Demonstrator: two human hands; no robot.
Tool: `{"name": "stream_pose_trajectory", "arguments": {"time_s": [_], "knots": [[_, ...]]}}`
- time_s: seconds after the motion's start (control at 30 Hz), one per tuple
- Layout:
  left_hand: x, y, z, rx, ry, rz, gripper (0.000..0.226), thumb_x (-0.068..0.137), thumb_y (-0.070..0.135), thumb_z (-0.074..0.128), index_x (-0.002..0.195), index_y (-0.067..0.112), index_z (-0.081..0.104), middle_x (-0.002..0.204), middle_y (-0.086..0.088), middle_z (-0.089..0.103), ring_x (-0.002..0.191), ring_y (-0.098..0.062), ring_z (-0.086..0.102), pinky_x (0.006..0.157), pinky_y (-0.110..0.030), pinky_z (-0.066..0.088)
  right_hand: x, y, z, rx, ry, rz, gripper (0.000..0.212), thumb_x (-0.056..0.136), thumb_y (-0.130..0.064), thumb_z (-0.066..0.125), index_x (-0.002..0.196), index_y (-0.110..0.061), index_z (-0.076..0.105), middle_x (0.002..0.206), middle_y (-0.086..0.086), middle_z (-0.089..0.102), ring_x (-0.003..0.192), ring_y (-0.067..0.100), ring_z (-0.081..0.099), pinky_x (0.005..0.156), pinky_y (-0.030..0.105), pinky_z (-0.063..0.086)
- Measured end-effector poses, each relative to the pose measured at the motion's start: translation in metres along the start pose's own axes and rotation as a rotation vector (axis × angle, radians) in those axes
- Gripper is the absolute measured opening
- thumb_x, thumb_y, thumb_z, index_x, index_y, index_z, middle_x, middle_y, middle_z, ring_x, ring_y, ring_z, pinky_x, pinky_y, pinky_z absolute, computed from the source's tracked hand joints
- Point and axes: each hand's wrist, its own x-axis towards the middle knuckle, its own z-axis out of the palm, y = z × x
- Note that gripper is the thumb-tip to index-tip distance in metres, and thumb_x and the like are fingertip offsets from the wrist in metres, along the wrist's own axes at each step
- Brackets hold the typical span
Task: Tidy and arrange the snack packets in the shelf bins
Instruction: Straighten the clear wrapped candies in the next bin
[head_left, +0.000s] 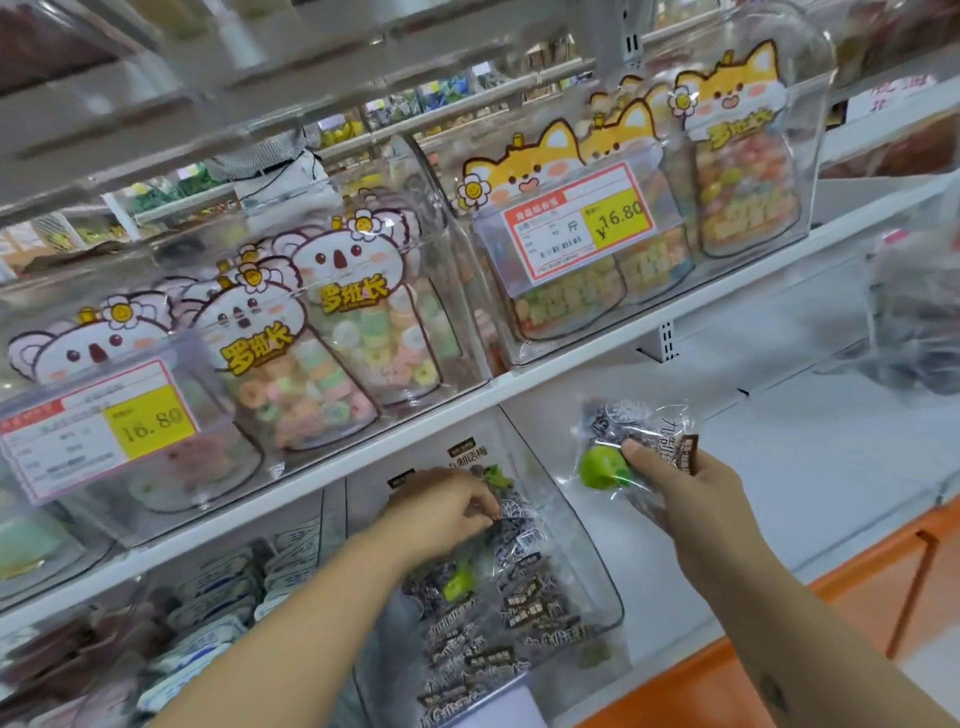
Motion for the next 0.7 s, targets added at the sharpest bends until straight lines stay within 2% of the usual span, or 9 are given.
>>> {"name": "stream_pose_trajectory", "arguments": {"time_s": [0.07,0.17,0.23,0.33,0.47,0.53,0.57,0.63,0.7], "knots": [[0.009,0.000,-0.001,0.099,0.063,-0.056,0.039,0.086,0.041,0.063,0.123,0.036,0.054,0.124,0.010,0.059,0.089,-0.009,0.060,0.081,-0.023,0.050,0.005,0.002,0.001,0.032,0.005,0.041,0.003,0.083,-0.013,0.070,0.081,-0.012,0.067,0.098,0.019,0.070,0.098,0.034,0.064,0.094,0.049,0.049],[0.021,0.002,0.001,0.187,-0.021,-0.161,0.056,0.082,0.053,0.063,0.132,0.034,0.046,0.123,0.006,0.059,0.087,-0.012,0.061,0.081,-0.026,0.050,0.011,0.006,0.004,0.086,0.005,0.108,0.006,0.084,-0.012,0.068,0.088,-0.008,0.067,0.099,0.016,0.069,0.096,0.028,0.063,0.090,0.043,0.049],[0.032,0.005,0.007,0.339,-0.091,-0.177,0.049,0.083,0.056,0.058,0.124,0.029,0.053,0.112,0.005,0.062,0.092,-0.015,0.060,0.089,-0.031,0.044,0.015,0.007,0.005,0.106,0.014,0.126,0.010,0.084,-0.013,0.069,0.092,-0.007,0.067,0.100,0.016,0.069,0.096,0.026,0.062,0.090,0.042,0.049],[0.043,0.007,0.014,0.410,-0.097,-0.229,0.036,0.091,0.048,0.051,0.117,0.023,0.057,0.105,0.003,0.062,0.097,-0.020,0.058,0.098,-0.037,0.034,0.017,0.007,0.005,0.115,0.020,0.134,0.013,0.084,-0.012,0.068,0.095,-0.006,0.067,0.107,0.018,0.068,0.100,0.028,0.063,0.090,0.042,0.049],[0.045,0.008,0.019,0.436,-0.008,-0.180,0.018,0.096,0.019,0.048,0.109,0.017,0.061,0.085,0.004,0.055,0.082,-0.020,0.054,0.096,-0.034,0.037,0.016,0.006,0.003,0.104,0.015,0.141,0.014,0.083,-0.014,0.070,0.094,-0.006,0.067,0.106,0.017,0.069,0.105,0.029,0.063,0.090,0.040,0.051],[0.040,0.006,0.021,0.360,0.099,-0.171,0.019,0.094,0.010,0.044,0.102,0.015,0.060,0.086,0.001,0.054,0.089,-0.021,0.054,0.087,-0.030,0.039,0.014,0.004,0.001,0.104,0.014,0.140,0.016,0.082,-0.014,0.070,0.095,-0.005,0.067,0.102,0.016,0.069,0.101,0.028,0.063,0.089,0.039,0.051],[0.039,0.003,0.022,0.235,0.161,-0.202,0.021,0.093,0.011,0.040,0.100,0.014,0.059,0.088,-0.001,0.055,0.090,-0.022,0.055,0.079,-0.029,0.041,0.013,0.003,0.000,0.108,0.017,0.138,0.017,0.082,-0.014,0.070,0.096,-0.004,0.067,0.100,0.015,0.068,0.099,0.027,0.063,0.088,0.038,0.051],[0.036,0.000,0.017,0.012,0.233,-0.254,0.024,0.094,0.014,0.033,0.097,0.016,0.057,0.090,-0.004,0.058,0.078,-0.018,0.055,0.066,-0.027,0.045,0.011,0.000,-0.001,0.122,0.025,0.132,0.017,0.083,-0.013,0.068,0.096,-0.003,0.066,0.098,0.014,0.068,0.095,0.025,0.063,0.089,0.038,0.051],[0.031,-0.002,0.010,-0.072,0.256,-0.254,0.025,0.096,0.014,0.031,0.097,0.020,0.056,0.096,0.000,0.059,0.077,-0.014,0.053,0.064,-0.026,0.041,0.008,-0.005,-0.002,0.142,0.025,0.112,0.009,0.085,-0.012,0.066,0.093,-0.007,0.066,0.095,0.011,0.068,0.091,0.023,0.064,0.090,0.039,0.051]]}}
